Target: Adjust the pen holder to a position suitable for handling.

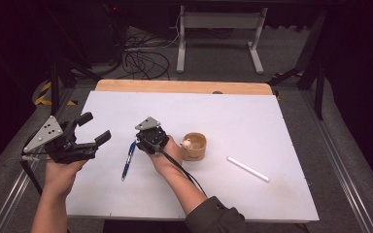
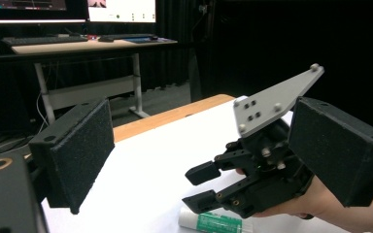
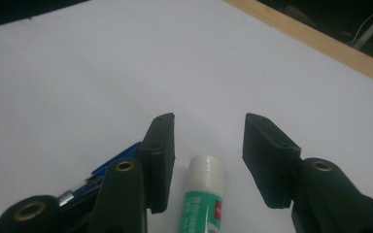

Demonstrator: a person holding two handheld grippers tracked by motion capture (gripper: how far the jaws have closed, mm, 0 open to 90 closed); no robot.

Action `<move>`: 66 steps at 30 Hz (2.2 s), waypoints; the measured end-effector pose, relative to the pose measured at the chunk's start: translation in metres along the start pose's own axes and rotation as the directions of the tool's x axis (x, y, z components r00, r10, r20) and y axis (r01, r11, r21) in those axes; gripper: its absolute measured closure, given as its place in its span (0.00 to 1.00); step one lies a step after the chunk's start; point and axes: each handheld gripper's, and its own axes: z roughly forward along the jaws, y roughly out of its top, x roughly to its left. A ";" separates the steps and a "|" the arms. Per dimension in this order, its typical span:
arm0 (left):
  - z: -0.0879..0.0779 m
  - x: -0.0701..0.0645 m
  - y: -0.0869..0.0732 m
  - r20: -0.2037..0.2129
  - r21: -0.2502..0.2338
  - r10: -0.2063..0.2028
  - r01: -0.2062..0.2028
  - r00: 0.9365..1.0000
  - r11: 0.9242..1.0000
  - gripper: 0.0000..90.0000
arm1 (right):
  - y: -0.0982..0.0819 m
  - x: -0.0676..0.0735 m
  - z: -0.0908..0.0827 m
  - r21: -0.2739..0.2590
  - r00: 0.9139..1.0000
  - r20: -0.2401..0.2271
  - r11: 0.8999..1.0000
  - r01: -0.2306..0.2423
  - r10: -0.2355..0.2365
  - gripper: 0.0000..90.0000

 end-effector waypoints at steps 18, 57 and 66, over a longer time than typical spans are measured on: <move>0.001 0.000 0.000 -0.001 0.000 -0.005 0.005 1.000 1.000 0.11 | -0.011 -0.009 0.024 0.130 0.997 -0.046 0.990 -0.047 0.054 0.66; 0.000 0.001 -0.001 0.001 0.006 -0.011 0.011 1.000 1.000 0.11 | -0.012 -0.008 0.042 0.247 0.994 -0.076 0.967 -0.063 0.084 0.72; 0.001 0.001 -0.002 0.002 0.009 -0.007 0.007 1.000 1.000 0.11 | -0.009 -0.008 0.034 0.186 0.996 -0.055 0.981 -0.060 0.071 0.73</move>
